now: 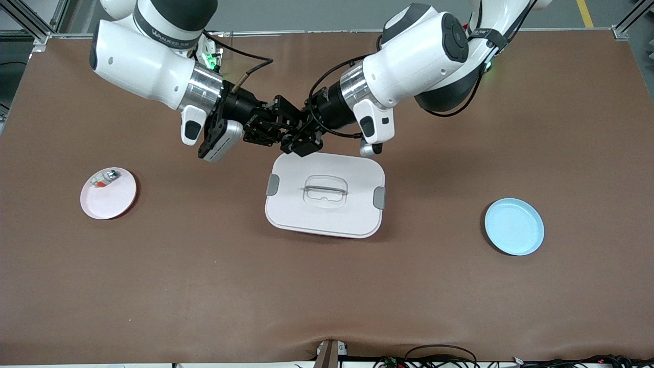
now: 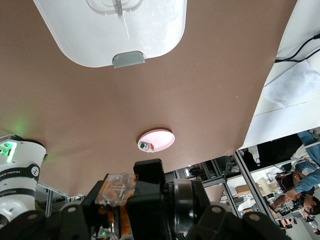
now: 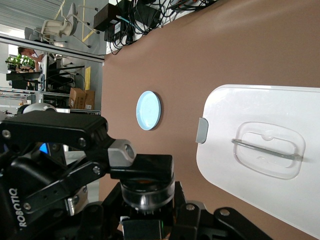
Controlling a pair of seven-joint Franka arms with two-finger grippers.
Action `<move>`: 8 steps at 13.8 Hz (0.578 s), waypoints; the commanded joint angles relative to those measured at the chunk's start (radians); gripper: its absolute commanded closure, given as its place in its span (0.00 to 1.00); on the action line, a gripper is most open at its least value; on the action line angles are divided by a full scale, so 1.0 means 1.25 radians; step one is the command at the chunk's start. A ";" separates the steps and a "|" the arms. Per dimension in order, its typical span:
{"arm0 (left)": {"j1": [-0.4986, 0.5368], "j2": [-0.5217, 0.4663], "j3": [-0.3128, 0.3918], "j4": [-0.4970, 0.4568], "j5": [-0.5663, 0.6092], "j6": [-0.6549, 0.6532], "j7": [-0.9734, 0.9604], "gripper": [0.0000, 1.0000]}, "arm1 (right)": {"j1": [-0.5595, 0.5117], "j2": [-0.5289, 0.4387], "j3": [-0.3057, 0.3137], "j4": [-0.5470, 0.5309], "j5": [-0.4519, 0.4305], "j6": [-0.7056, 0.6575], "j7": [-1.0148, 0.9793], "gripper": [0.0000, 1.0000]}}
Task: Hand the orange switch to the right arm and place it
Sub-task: 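Close the right gripper on the switch held by the left gripper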
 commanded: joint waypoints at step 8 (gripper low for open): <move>0.006 -0.017 0.003 0.012 0.028 0.011 -0.069 0.00 | -0.005 -0.011 -0.009 -0.024 -0.020 -0.007 -0.048 1.00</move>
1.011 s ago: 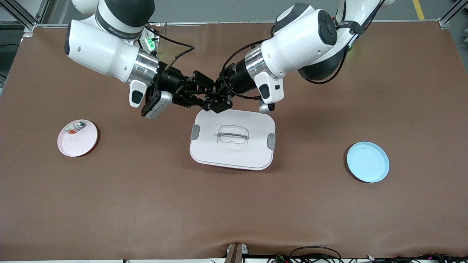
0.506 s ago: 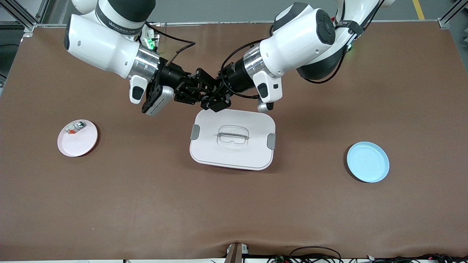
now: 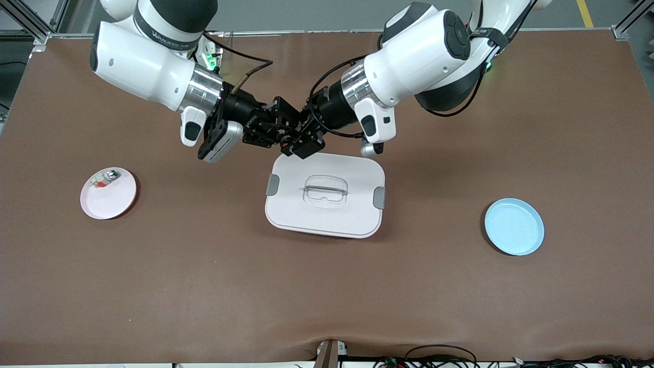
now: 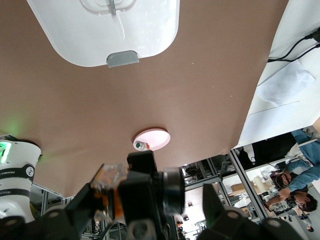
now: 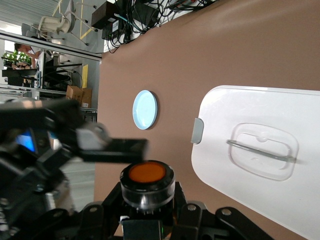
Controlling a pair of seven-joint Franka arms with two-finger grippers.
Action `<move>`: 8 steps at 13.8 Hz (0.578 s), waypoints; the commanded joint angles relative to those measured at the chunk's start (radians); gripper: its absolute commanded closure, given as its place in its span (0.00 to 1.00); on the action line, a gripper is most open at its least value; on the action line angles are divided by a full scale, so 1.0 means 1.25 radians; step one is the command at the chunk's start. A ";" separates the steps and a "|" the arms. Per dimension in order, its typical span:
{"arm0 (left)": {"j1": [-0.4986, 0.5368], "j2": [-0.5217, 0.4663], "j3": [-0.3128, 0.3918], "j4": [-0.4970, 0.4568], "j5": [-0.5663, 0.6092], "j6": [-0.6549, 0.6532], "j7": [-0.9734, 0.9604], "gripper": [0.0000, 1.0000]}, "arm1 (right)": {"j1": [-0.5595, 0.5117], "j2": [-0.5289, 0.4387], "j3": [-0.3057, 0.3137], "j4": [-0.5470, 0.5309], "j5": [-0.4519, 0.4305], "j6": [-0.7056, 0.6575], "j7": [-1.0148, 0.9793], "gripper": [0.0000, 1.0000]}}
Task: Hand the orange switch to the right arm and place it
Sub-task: 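Close the right gripper on the switch held by the left gripper, then open the left gripper and withdraw while the right gripper carries the switch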
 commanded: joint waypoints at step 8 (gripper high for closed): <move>0.007 0.021 0.004 0.000 0.162 0.002 -0.052 0.00 | -0.101 0.001 -0.010 -0.016 -0.107 -0.098 -0.279 1.00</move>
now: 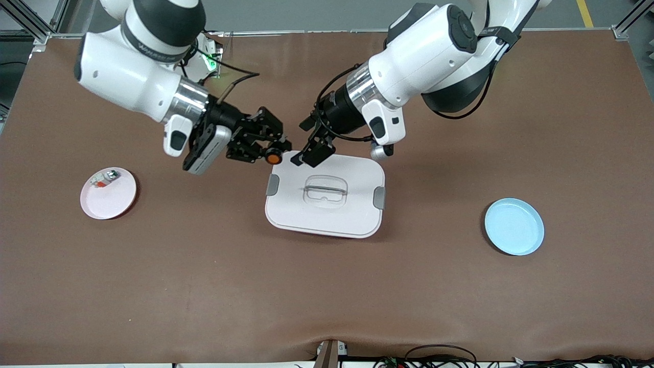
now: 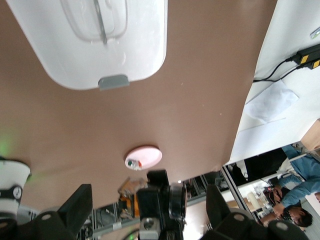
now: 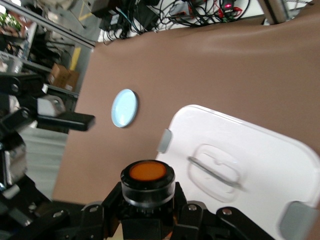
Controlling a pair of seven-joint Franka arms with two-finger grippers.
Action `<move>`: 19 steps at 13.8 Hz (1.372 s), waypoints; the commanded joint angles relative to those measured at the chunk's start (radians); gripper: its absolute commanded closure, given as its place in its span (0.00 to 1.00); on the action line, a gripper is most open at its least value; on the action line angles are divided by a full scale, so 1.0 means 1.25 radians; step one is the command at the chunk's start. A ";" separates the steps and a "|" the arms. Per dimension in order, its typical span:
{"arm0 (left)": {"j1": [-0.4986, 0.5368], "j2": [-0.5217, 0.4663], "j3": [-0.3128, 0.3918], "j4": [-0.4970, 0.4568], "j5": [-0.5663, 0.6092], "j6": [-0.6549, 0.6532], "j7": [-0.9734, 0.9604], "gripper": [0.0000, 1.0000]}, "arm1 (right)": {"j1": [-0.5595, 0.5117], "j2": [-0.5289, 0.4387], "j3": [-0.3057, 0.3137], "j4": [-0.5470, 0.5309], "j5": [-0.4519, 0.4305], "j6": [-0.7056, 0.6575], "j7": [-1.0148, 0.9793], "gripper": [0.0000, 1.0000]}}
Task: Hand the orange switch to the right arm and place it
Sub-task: 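Open the left gripper and withdraw while the right gripper carries the switch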
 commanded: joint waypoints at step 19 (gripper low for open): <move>0.131 0.040 0.050 -0.168 0.402 -0.009 0.239 0.00 | -0.453 0.003 0.007 -0.112 -0.603 -0.126 -0.937 1.00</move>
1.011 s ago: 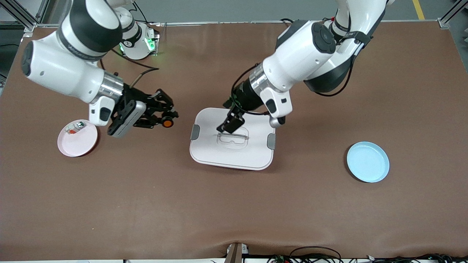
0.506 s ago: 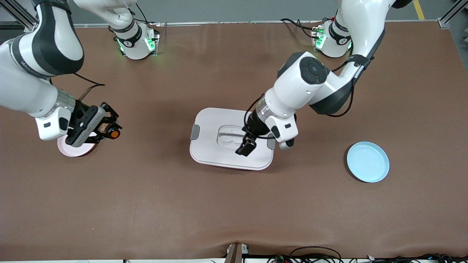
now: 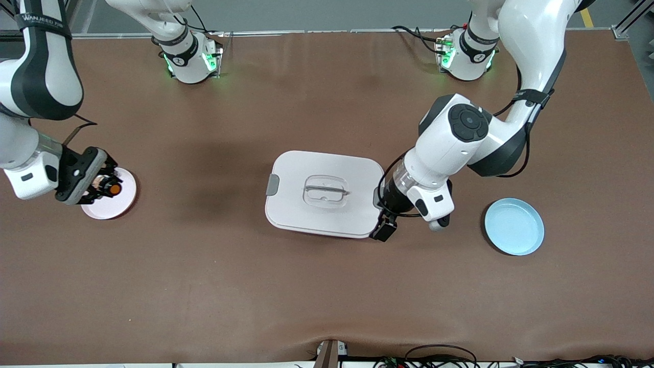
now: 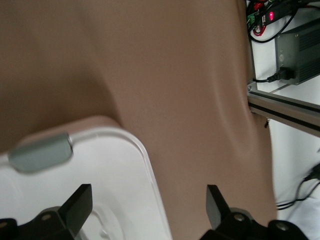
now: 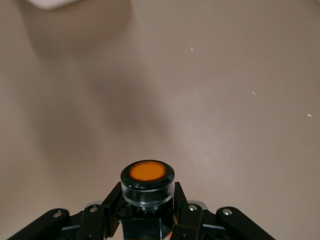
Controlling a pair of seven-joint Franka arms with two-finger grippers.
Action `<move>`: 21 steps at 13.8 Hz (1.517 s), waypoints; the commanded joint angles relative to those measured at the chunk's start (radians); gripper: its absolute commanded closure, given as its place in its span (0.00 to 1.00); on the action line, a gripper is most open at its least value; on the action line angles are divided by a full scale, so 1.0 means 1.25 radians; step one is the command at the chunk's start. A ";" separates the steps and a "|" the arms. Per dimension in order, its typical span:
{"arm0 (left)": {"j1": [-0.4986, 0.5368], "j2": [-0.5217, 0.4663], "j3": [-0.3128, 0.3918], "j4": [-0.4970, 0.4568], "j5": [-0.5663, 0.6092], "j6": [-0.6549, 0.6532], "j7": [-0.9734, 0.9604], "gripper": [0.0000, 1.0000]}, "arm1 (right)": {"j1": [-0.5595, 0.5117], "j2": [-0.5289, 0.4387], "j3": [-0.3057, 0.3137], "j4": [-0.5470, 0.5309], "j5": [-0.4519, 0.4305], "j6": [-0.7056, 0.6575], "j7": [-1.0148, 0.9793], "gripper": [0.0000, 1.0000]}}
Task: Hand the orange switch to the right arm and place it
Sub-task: 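Open the left gripper and withdraw while the right gripper carries the switch, then lower the switch onto the white plate and open the right gripper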
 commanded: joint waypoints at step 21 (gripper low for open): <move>0.416 -0.265 -0.017 -0.314 0.048 -0.005 1.015 0.00 | -0.205 0.222 0.006 -0.257 -0.242 0.576 -0.303 1.00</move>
